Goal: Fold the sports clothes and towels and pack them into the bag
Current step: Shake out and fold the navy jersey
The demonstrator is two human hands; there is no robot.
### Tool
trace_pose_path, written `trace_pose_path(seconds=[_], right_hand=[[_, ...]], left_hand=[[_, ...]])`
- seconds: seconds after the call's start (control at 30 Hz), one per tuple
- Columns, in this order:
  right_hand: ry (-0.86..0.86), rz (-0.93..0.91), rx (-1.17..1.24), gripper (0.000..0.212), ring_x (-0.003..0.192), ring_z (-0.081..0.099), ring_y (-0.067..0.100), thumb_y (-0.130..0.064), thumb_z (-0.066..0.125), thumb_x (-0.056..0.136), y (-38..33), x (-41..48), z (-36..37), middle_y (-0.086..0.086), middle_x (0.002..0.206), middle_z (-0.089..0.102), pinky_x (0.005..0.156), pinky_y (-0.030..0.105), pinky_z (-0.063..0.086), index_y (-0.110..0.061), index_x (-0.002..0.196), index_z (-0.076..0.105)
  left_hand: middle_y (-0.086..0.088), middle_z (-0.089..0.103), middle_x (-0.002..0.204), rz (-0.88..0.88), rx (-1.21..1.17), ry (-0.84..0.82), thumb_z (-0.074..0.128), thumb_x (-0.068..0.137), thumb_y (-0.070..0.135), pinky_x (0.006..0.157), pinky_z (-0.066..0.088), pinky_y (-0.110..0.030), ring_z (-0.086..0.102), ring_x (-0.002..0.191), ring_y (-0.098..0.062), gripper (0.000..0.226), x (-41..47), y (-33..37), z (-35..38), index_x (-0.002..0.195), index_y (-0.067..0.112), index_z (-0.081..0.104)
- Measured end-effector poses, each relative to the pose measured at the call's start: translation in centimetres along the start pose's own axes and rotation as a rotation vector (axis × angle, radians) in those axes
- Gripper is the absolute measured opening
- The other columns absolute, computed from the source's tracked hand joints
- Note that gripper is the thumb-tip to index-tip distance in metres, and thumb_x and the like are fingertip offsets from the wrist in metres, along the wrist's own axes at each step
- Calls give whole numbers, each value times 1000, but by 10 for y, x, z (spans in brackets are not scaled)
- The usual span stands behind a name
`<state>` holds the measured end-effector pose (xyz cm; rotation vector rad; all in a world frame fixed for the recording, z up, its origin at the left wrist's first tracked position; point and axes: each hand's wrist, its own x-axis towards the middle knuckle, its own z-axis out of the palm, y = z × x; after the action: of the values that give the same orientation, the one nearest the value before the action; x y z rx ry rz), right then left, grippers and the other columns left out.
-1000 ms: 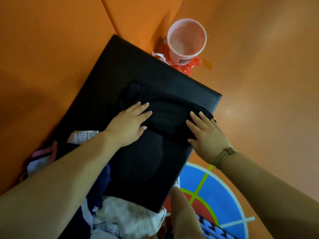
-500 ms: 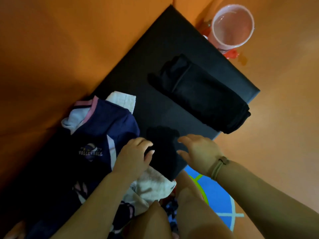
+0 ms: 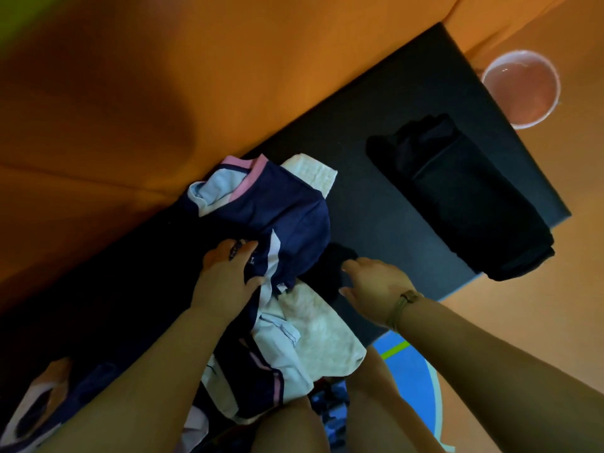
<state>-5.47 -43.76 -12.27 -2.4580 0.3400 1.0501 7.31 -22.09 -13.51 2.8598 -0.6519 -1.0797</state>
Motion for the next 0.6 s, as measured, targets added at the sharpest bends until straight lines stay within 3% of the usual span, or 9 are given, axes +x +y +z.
trace_pose_path(seconds=[0.1,0.2,0.3,0.4,0.5,0.6], right_hand=[[120,43,156,52,117,47,32,-39,52,92,-13,22,-10,9,133,44,92,39,44,-13,135,38],[262,82,346,67,126,41,32,-37,58,89,-26,46,-27,9,144,34,100,42,41,-12,143,26],[212,132,436,81,130,39,32,-39,58,89,-38,68,-44,13,147,33,104,42,38,-9,148,12],[136,206,408,59,109,55,33,-34,60,89,-43,81,-53,17,117,59,85,37,45,-5,135,37],[85,194,323,22,86,55,29,-26,57,90,-42,75,-56,17,94,61,70,30,41,-5,94,61],[65,166,360,19,80,54,28,-18,52,92,-37,60,-49,16,90,61,69,28,41,-4,89,65]], left_hand=[[-10,53,124,31,-87,57,64,87,22,91,47,-42,51,110,-31,36,10,-2,-9,122,21,59],[-7,64,108,90,-194,87,61,87,10,84,49,-36,61,98,-27,17,12,-5,-14,102,14,68],[3,68,100,94,-309,7,64,87,17,83,49,-29,63,95,-18,12,8,-5,-19,98,18,69],[10,64,90,131,-343,-111,61,90,28,78,50,-29,62,88,-14,14,1,-3,-26,104,26,63],[6,62,93,136,-390,-126,54,94,31,77,49,-31,60,86,-15,23,3,-1,-35,117,29,54],[4,54,101,159,-404,-19,56,93,22,81,41,-26,55,96,-18,29,16,-1,-42,122,21,52]])
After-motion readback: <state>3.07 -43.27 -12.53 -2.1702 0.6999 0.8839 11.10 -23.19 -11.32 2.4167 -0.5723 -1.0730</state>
